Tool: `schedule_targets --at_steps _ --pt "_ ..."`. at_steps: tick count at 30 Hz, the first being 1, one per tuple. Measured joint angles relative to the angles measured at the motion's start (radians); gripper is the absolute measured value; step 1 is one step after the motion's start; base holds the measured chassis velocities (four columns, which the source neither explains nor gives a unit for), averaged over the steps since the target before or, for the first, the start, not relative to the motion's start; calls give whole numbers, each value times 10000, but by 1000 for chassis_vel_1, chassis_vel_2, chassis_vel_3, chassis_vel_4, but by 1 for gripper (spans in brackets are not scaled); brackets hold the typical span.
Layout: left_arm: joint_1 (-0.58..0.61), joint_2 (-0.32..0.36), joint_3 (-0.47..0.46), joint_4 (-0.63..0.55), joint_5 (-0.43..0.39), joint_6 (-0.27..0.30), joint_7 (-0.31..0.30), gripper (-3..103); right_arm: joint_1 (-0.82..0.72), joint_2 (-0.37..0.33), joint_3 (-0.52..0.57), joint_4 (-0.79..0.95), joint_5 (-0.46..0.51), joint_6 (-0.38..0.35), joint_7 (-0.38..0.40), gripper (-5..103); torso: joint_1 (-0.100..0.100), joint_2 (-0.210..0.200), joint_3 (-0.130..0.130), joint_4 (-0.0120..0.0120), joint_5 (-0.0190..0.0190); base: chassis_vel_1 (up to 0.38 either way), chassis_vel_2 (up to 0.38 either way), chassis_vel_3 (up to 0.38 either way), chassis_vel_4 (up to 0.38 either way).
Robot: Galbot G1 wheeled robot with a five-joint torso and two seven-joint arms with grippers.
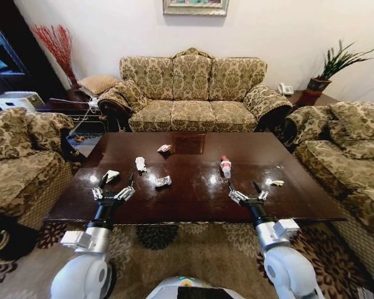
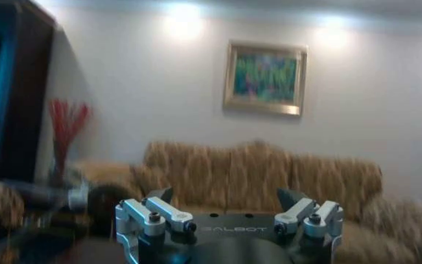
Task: Move to the front of the table and place the trash on the table into the trash bin.
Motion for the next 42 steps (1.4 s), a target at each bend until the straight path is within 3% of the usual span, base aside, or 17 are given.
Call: schedule_targets --at_steps 3,5,8,11,15,23,42 --pt "-58 -23 6 201 -30 -670 -124 96 127 -37 -95 -14 81 -89 0 100 0 0 0 0 -1 0 0 0 0" --pt "28 -68 -11 204 -7 -753 -83 95 183 -35 -149 -21 115 -105 7 100 1 0 0 0 -4 0 0 0 0" --pt "261 -115 -105 -12 297 -551 303 90 162 -15 -192 -58 115 -40 11 100 0 0 0 3 1 0 0 0 0" --pt "291 -126 -134 -87 364 -302 484 94 59 -14 -165 -100 112 116 13 100 -1 0 0 0 0 0 0 0 0" --pt "416 -187 -14 28 223 204 401 102 -46 -82 -47 -238 119 585 -56 100 0 0 1 0 -1 0 0 0 0" --pt "694 -349 273 380 -215 787 117 97 -65 28 -85 -309 -399 772 -308 100 0 0 0 0 -2 0 0 0 0" --pt "651 -348 261 626 -153 936 -129 98 190 -33 -263 -702 -960 1072 -464 100 0 0 0 0 -1 0 0 0 0"
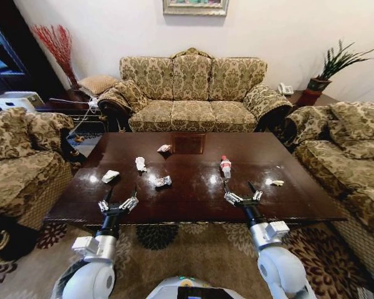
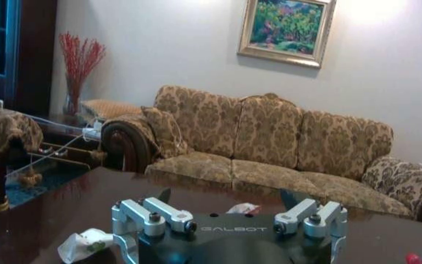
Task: Move to the front of the table and place the trash on the table into the trash bin.
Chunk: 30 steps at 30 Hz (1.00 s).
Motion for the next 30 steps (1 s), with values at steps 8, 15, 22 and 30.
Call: schedule_targets --at_steps 8,15,22,30 --pt "12 3 5 -9 35 -3 -37 98 35 14 -29 -109 -85 116 -6 100 0 0 0 0 1 48 28 -48 -50" --pt "34 7 9 -36 81 -35 -40 99 23 -6 -27 -313 385 1089 -171 100 -1 0 0 -1 0 189 171 -178 -192" --pt "64 15 6 -29 71 -50 -48 99 -59 0 -2 -276 397 1136 -403 100 0 0 -1 2 -4 124 131 -97 -94" --pt "28 5 15 59 64 -60 -53 99 -117 41 2 -354 281 1290 -245 100 1 0 1 -1 4 -14 -66 -25 60"
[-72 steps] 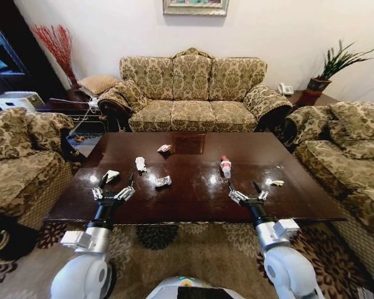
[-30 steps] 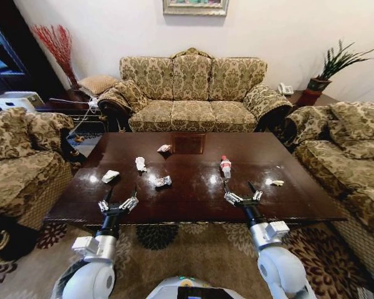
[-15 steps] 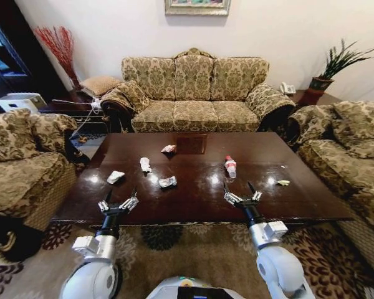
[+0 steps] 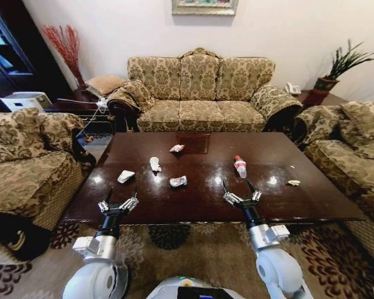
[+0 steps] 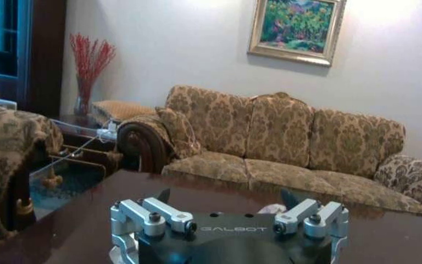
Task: Move to the front of the table and place the trash on the table into the trash bin.
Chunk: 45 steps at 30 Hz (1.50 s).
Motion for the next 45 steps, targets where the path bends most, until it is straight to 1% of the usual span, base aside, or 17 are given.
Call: schedule_targets --at_steps 7,11,14,20,21,23,26,27,28,33,41,45 --pt "-19 2 -9 52 6 -24 -14 99 -23 14 -25 -47 -77 29 109 100 3 -1 1 1 -4 151 -110 -143 133" --pt "-12 3 -22 94 10 -95 -24 99 -10 12 -45 -123 -81 237 107 100 -1 0 0 1 -10 229 -197 -240 233" --pt "-3 2 -47 118 1 -115 -33 99 -3 7 -46 -166 -66 306 105 100 -11 3 -5 0 -2 208 -216 -212 208" --pt "-11 2 -85 209 -22 -129 -90 99 -26 25 -43 -178 -70 223 105 100 -14 8 -6 0 -5 86 -122 -93 106" --pt "-24 2 -93 263 -23 -141 -136 102 -41 34 -45 -178 -77 196 107 100 -10 6 -4 0 -4 0 0 0 0" --pt "-61 1 -119 420 -17 -149 -262 98 -51 60 -66 -187 -88 184 149 100 3 0 2 1 -5 0 0 0 0" --pt "-76 2 -165 679 -19 -147 -357 97 -47 136 -79 -294 -177 222 181 100 13 -3 5 2 -5 -11 8 18 -7" --pt "-75 2 -184 779 -19 -145 -370 94 -47 179 -85 -357 -222 272 187 100 14 -4 6 2 -6 0 0 0 0" --pt "-73 1 -197 832 -19 -141 -373 97 -52 206 -91 -403 -258 328 194 100 12 -4 5 2 -5 0 0 0 0" --pt "-68 1 -259 937 -36 -102 -383 98 -35 262 -96 -596 -294 593 212 100 -2 -2 -1 0 -5 59 -66 -90 69" --pt "-72 32 -317 1213 -42 -101 -383 99 79 284 -91 -853 -299 762 113 100 -12 5 -6 1 -6 118 -99 -119 88" --pt "-93 215 -382 1818 18 -162 -345 99 121 329 -97 -1164 -318 944 -88 100 1 0 1 1 -5 13 1 -15 -8"
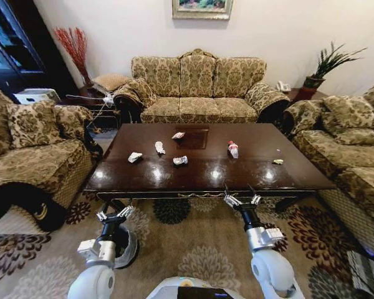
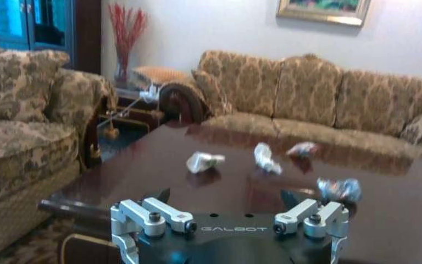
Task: Move to the front of the table and place the trash on the table into the trash bin.
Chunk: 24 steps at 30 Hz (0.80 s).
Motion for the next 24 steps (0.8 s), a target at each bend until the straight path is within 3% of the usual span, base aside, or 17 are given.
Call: schedule_targets --at_steps 7,14,21,24 --pt "-110 235 -58 891 161 -310 -175 101 80 9 -4 -248 146 105 -60 100 2 -1 0 -1 -1 40 63 -27 -78" --pt "-90 535 -157 1342 253 -378 -233 98 225 57 -67 -404 511 124 30 100 -2 0 -2 1 -2 166 151 -201 -156" --pt "-22 1403 -316 2378 772 -361 128 98 60 130 39 -408 638 382 140 100 -2 0 -2 -1 -6 204 182 -189 -179" --pt "-100 2155 -366 3770 1142 -337 351 97 -121 53 166 -212 682 333 -142 100 -2 0 -2 0 -5 40 53 -34 -27"
